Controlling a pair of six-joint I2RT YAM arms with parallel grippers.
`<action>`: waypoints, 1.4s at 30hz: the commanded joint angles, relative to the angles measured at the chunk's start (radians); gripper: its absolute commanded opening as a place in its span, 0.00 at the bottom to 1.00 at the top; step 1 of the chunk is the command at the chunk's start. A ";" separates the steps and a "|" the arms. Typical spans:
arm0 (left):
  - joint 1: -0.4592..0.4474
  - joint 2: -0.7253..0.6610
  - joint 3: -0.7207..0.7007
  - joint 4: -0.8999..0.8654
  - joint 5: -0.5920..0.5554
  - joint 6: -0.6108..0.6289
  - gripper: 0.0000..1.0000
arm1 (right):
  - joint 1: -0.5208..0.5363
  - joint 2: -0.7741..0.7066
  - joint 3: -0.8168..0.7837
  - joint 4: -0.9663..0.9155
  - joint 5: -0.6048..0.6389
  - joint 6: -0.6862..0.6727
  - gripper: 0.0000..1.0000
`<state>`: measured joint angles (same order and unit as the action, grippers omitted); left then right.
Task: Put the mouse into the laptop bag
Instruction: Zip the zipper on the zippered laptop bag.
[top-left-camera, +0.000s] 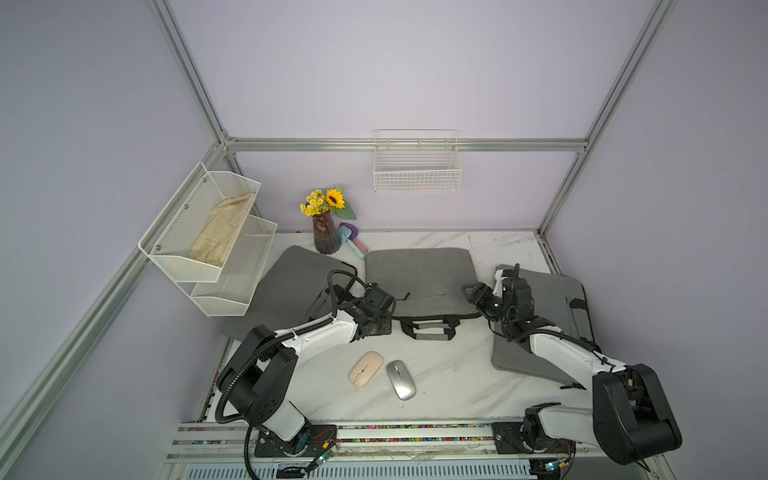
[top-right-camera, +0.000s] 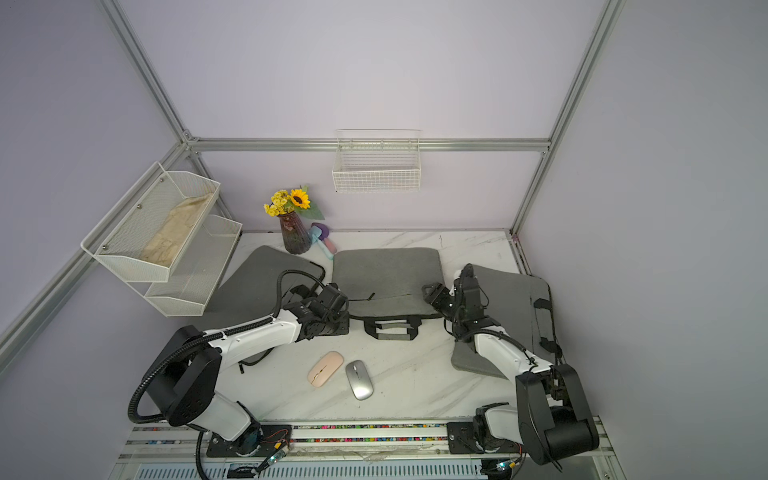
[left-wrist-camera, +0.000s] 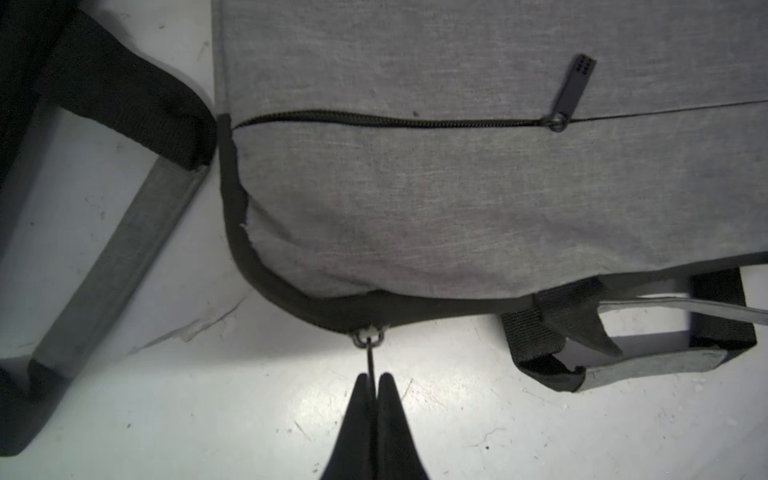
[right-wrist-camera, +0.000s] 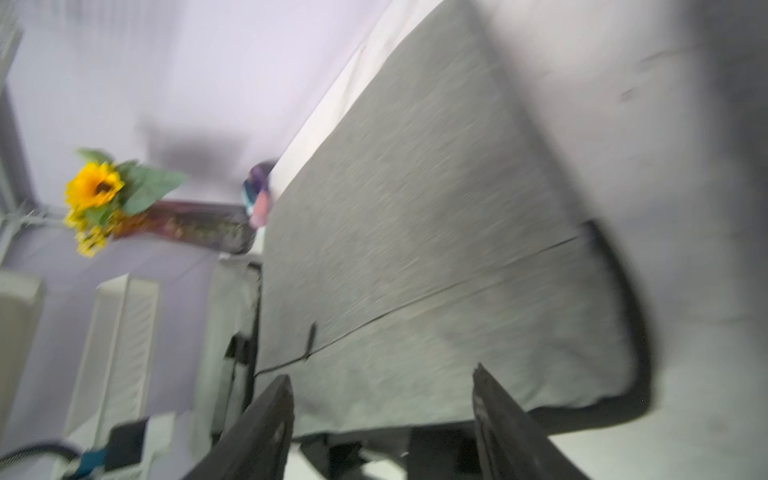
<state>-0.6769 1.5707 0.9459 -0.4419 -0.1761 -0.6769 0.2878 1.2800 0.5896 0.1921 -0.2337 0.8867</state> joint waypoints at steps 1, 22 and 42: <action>-0.036 -0.019 0.029 0.029 0.021 0.002 0.00 | 0.143 -0.015 -0.080 0.139 0.003 0.167 0.71; -0.199 -0.033 0.008 0.116 0.086 -0.049 0.00 | 0.440 0.403 -0.075 0.553 0.164 0.410 0.71; -0.203 -0.103 -0.059 0.041 0.029 -0.047 0.00 | 0.177 0.449 -0.096 0.474 0.053 0.231 0.00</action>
<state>-0.8730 1.5288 0.9226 -0.3370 -0.1192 -0.7208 0.5354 1.6943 0.4881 0.7399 -0.3145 1.1797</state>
